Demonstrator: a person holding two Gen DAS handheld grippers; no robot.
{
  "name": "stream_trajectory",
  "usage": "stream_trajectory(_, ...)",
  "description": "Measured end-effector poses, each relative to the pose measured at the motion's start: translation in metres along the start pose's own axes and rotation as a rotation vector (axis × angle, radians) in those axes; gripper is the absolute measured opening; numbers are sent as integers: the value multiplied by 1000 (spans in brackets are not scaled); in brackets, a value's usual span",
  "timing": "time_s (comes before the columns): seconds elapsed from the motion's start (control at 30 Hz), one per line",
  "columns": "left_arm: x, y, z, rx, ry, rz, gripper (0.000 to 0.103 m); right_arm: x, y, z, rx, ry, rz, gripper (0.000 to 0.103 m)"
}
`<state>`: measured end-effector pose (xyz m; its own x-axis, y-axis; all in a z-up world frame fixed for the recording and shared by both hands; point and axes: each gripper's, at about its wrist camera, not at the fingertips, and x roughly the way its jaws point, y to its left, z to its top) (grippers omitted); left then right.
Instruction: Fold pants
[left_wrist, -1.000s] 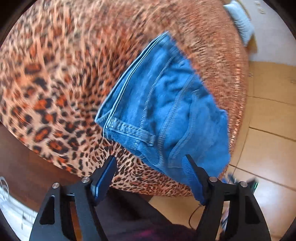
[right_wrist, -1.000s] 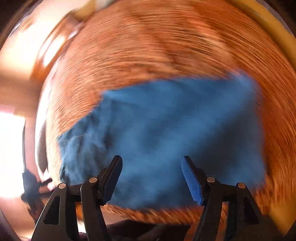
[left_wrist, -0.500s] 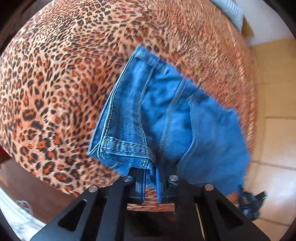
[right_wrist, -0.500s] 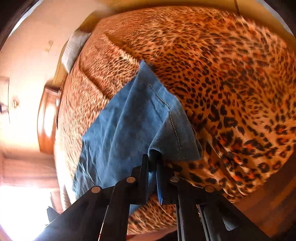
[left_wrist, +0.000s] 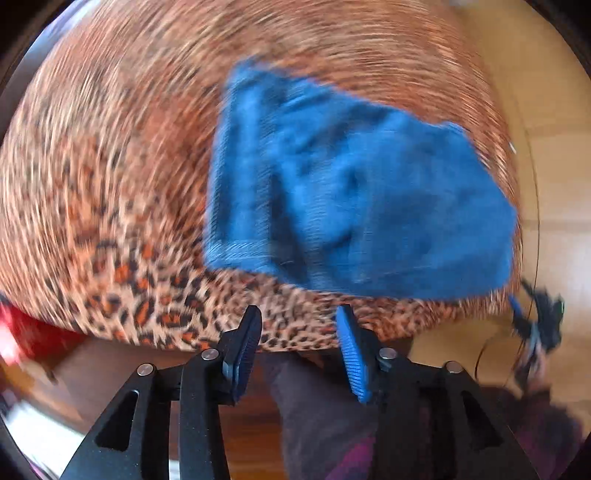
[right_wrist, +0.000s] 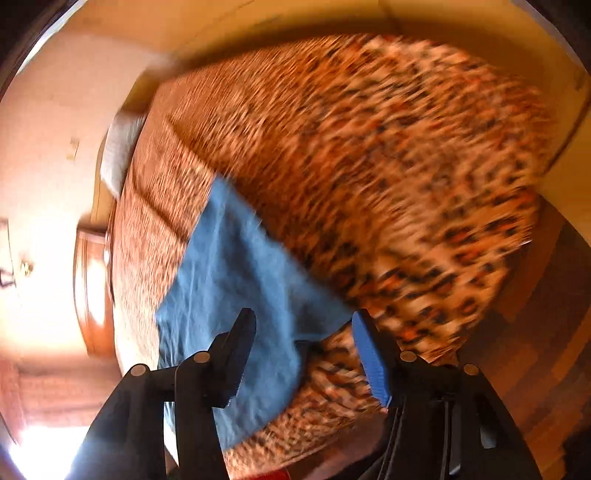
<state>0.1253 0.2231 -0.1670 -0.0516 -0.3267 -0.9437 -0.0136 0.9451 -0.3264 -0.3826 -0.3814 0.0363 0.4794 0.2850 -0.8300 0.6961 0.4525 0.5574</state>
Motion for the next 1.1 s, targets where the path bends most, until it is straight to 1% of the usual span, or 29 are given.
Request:
stream_trajectory(0.03, -5, -16, 8, 51, -13, 21, 59, 3, -4, -1, 17, -2, -1, 57)
stream_trajectory(0.1, -11, -59, 30, 153, -45, 37, 66, 8, -17, -3, 65, -1, 20, 57)
stream_trajectory(0.13, -12, -89, 43, 212, -50, 28, 67, 14, -20, -4, 82, 2, 34, 57)
stream_trajectory(0.2, 0, -136, 62, 286, -31, 15, 67, 25, -25, -12, 109, 7, 79, 57)
stream_trajectory(0.27, 25, -198, 92, 359, 2, -11, 67, 34, -24, -15, 117, 22, 107, 57)
stream_trajectory(0.3, 34, -225, 103, 395, 25, -16, 67, 42, -23, -17, 123, 30, 105, 58)
stream_trajectory(0.33, 44, -257, 112, 440, 51, -22, 67, 49, -20, -20, 127, 24, 113, 63)
stream_trajectory(0.37, 56, -289, 123, 487, 77, -19, 67, 50, -18, -21, 129, 9, 132, 73)
stream_trajectory(0.4, 70, -314, 133, 526, 93, -9, 67, 52, -14, -21, 125, 14, 157, 75)
stream_trajectory(0.47, 104, -370, 143, 633, 135, 21, 67, 60, -3, -17, 105, 41, 193, 75)
stream_trajectory(0.53, 133, -425, 153, 748, 184, 58, 67, 62, 2, -20, 72, 51, 187, 75)
stream_trajectory(0.63, 174, -487, 165, 887, 242, 105, 67, 70, -2, -25, 85, 65, 203, 75)
stream_trajectory(0.67, 190, -507, 171, 921, 270, 112, 67, 71, -5, -29, 96, 72, 229, 75)
stream_trajectory(0.73, 220, -529, 179, 983, 330, 137, 67, 70, -8, -33, 106, 67, 247, 73)
stream_trajectory(0.77, 245, -542, 192, 1002, 355, 153, 67, 70, -9, -35, 105, 68, 254, 73)
stream_trajectory(0.83, 274, -552, 199, 1060, 406, 196, 67, 75, -5, -33, 100, 70, 256, 73)
stream_trajectory(0.93, 298, -556, 204, 1141, 466, 236, 67, 73, -4, -39, 87, 67, 253, 73)
stream_trajectory(1.0, 311, -555, 206, 1181, 496, 261, 67, 70, -7, -44, 91, 46, 247, 73)
stream_trajectory(1.07, 324, -555, 206, 1208, 519, 283, 68, 71, -6, -42, 91, 18, 233, 73)
stream_trajectory(1.1, 332, -555, 204, 1222, 525, 296, 70, 73, -3, -39, 82, -3, 228, 75)
